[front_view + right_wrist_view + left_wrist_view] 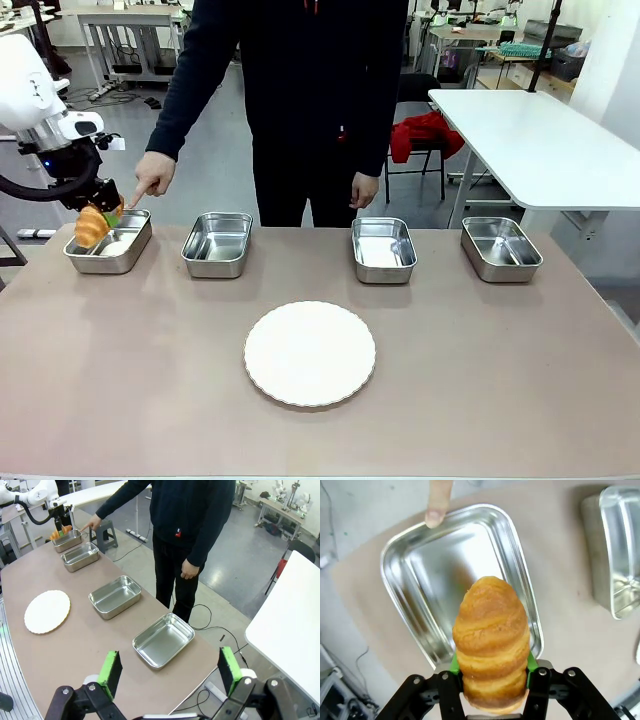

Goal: Place the bread in the container.
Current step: Place the Butter Roll into the Airtight Container indicated by the human.

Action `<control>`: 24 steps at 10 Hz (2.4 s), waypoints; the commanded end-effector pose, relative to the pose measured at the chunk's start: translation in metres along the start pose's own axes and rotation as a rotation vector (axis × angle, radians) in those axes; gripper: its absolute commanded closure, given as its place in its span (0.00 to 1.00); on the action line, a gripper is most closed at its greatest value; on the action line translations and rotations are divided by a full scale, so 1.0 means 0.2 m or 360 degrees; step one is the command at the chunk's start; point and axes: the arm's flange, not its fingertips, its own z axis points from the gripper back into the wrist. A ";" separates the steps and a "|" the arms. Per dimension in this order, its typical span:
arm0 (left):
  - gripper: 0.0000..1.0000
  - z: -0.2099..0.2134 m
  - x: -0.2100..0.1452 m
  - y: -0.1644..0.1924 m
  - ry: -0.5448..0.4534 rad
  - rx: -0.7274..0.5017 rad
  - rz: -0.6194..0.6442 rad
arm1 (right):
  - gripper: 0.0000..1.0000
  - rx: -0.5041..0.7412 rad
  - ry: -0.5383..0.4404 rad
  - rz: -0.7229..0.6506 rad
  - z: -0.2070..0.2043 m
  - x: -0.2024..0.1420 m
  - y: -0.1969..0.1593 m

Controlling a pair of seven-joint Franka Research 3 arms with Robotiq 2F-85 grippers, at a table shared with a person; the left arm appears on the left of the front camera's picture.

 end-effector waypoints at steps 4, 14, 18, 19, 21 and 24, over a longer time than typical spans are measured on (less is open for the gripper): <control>0.53 -0.04 0.03 0.02 0.0015 -0.0036 0.0010 | 0.00 0.0003 -0.0015 0.0008 0.01 0.01 0.00; 0.00 -0.04 0.08 0.00 -0.0093 -0.0123 -0.0130 | 0.00 0.0003 -0.0015 0.0008 0.01 0.01 0.00; 0.00 -0.08 0.09 -0.02 -0.0071 -0.0035 -0.0064 | 0.00 0.0003 -0.0015 0.0008 0.01 0.01 0.00; 0.00 -0.08 0.09 -0.02 -0.0071 -0.0035 -0.0064 | 0.00 0.0003 -0.0015 0.0008 0.01 0.01 0.00; 0.00 -0.07 0.09 -0.01 -0.0071 -0.0064 -0.0070 | 0.00 0.0003 -0.0015 0.0008 0.01 0.01 0.00; 0.00 0.13 -0.08 -0.19 -0.0174 0.0097 -0.0072 | 0.00 0.0003 -0.0015 0.0008 0.01 0.01 0.00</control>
